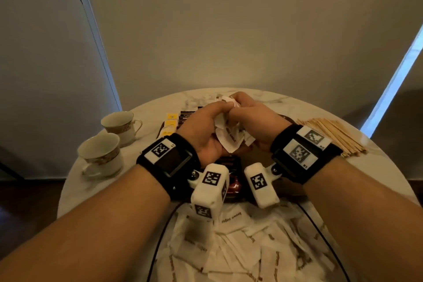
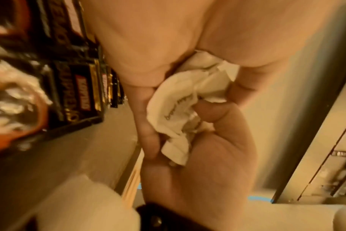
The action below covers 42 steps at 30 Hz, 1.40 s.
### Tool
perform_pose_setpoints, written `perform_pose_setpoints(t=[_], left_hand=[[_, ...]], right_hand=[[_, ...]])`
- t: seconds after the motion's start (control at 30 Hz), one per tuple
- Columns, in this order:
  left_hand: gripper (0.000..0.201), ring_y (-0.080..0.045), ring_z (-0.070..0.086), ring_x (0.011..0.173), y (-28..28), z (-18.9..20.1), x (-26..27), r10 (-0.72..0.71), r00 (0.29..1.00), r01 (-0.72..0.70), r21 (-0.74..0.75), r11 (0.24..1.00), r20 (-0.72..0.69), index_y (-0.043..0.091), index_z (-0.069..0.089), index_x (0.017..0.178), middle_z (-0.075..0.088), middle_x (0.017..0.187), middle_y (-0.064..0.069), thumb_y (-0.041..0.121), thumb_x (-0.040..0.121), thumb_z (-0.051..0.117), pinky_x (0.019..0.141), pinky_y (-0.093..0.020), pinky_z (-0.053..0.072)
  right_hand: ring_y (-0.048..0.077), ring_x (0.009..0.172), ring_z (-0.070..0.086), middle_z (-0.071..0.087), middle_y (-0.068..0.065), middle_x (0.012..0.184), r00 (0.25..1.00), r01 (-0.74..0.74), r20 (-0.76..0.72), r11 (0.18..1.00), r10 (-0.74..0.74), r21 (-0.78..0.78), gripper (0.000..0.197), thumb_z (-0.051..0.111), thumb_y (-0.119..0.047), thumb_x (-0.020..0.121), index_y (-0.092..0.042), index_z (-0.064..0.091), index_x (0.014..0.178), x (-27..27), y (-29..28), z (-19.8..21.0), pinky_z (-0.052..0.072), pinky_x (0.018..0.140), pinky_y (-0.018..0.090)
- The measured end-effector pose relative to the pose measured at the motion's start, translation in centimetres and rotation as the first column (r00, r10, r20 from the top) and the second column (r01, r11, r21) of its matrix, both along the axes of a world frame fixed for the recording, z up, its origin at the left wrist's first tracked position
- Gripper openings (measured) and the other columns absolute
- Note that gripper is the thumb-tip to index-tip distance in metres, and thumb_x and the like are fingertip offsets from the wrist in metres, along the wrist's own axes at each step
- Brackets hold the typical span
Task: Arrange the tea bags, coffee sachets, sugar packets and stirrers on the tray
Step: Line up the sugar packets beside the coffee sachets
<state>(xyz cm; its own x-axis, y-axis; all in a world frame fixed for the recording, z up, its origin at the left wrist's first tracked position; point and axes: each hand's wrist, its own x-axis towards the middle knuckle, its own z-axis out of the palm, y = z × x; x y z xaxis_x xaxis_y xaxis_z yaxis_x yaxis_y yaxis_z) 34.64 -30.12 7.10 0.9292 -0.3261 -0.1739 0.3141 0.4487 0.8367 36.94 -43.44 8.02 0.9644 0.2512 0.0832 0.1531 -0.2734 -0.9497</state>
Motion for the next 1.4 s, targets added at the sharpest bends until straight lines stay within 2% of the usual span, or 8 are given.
perform_pose_setpoints(t=[0.17, 0.4, 0.63, 0.83, 1.03, 1.17, 1.27, 1.4], left_hand=[[0.030, -0.036, 0.069, 0.104, 0.1, -0.5, 2.7, 0.106, 0.993, -0.103, 0.052, 0.993, -0.059, 0.010, 0.067, 0.125, 0.073, 0.111, -0.021, 0.013, 0.099, 0.051, 0.086, -0.057, 0.060], [0.027, -0.030, 0.076, 0.078, 1.6, -1.6, 5.3, 0.233, 0.968, -0.237, -0.030, 0.971, -0.096, -0.002, 0.065, 0.122, 0.074, 0.101, -0.023, -0.001, 0.098, 0.053, 0.062, -0.037, 0.064], [0.031, -0.037, 0.075, 0.096, 3.0, -2.7, 6.5, 0.376, 0.926, -0.375, -0.044, 0.926, 0.028, -0.010, 0.063, 0.124, 0.074, 0.110, -0.027, -0.006, 0.093, 0.059, 0.072, -0.038, 0.063], [0.037, -0.045, 0.073, 0.102, 3.8, -3.0, 6.1, 0.392, 0.907, -0.377, -0.119, 0.919, 0.153, -0.011, 0.059, 0.128, 0.070, 0.116, -0.032, -0.011, 0.091, 0.062, 0.075, -0.046, 0.062], [0.035, -0.047, 0.072, 0.099, 4.9, -2.7, 6.1, 0.449, 0.887, -0.441, -0.098, 0.892, 0.102, -0.009, 0.060, 0.130, 0.069, 0.116, -0.034, 0.000, 0.097, 0.063, 0.073, -0.048, 0.061], [0.045, -0.048, 0.069, 0.111, 4.8, -2.6, 5.8, 0.435, 0.893, -0.424, -0.114, 0.899, 0.116, -0.005, 0.061, 0.131, 0.069, 0.121, -0.032, 0.015, 0.092, 0.071, 0.088, -0.054, 0.057], [0.044, -0.039, 0.075, 0.096, 4.6, -2.1, 5.3, 0.375, 0.914, -0.362, -0.110, 0.926, 0.153, -0.002, 0.068, 0.116, 0.075, 0.109, -0.024, 0.026, 0.083, 0.078, 0.073, -0.042, 0.061], [0.043, -0.045, 0.073, 0.094, 5.0, -2.1, 5.2, 0.368, 0.897, -0.358, -0.086, 0.930, 0.246, -0.012, 0.060, 0.121, 0.069, 0.113, -0.035, 0.003, 0.085, 0.077, 0.073, -0.050, 0.062]], right_hand=[[0.017, 0.074, 0.062, 0.064, 0.006, 0.087, 0.999, -0.014, 0.031, 0.993, 0.017, -0.115, 0.034, 0.057, -0.010, 0.092, -0.019, 0.046, 0.123, 2.9, 0.7, -0.9, 0.051, 0.067, 0.036], [0.023, 0.085, 0.069, 0.073, 0.014, 0.092, 0.995, -0.093, -0.016, 0.995, 0.094, 0.037, 0.018, 0.056, -0.002, 0.092, -0.009, 0.071, 0.101, 5.6, 1.3, -1.3, 0.055, 0.084, 0.041], [0.029, 0.095, 0.068, 0.066, 0.017, 0.118, 0.976, -0.116, -0.136, 0.932, 0.172, 0.342, 0.049, 0.074, -0.007, 0.084, -0.016, 0.060, 0.130, 7.0, 1.5, -3.0, 0.054, 0.085, 0.042], [0.011, 0.063, 0.059, 0.071, 0.004, 0.081, 0.963, -0.105, -0.184, 0.905, 0.195, 0.413, 0.026, 0.076, -0.006, 0.078, -0.009, 0.065, 0.102, 7.3, 0.7, -3.0, 0.054, 0.056, 0.022], [0.022, 0.079, 0.064, 0.070, 0.018, 0.105, 0.944, -0.109, -0.192, 0.800, 0.270, 0.590, 0.032, 0.074, -0.009, 0.078, -0.005, 0.067, 0.109, 7.3, 0.5, -2.6, 0.059, 0.058, 0.026], [0.015, 0.069, 0.063, 0.070, 0.011, 0.089, 0.941, -0.148, -0.165, 0.796, 0.296, 0.586, 0.029, 0.072, -0.012, 0.079, -0.006, 0.068, 0.107, 7.1, 1.0, -2.7, 0.058, 0.056, 0.024], [0.013, 0.065, 0.061, 0.068, 0.008, 0.084, 0.956, -0.132, -0.158, 0.842, 0.248, 0.523, 0.029, 0.070, -0.011, 0.083, -0.004, 0.066, 0.111, 7.1, 1.3, -3.0, 0.057, 0.055, 0.023], [0.016, 0.070, 0.060, 0.070, 0.009, 0.089, 0.967, -0.079, -0.169, 0.857, 0.189, 0.510, 0.024, 0.065, -0.006, 0.093, -0.003, 0.065, 0.117, 7.0, 1.4, -3.2, 0.057, 0.055, 0.025]])
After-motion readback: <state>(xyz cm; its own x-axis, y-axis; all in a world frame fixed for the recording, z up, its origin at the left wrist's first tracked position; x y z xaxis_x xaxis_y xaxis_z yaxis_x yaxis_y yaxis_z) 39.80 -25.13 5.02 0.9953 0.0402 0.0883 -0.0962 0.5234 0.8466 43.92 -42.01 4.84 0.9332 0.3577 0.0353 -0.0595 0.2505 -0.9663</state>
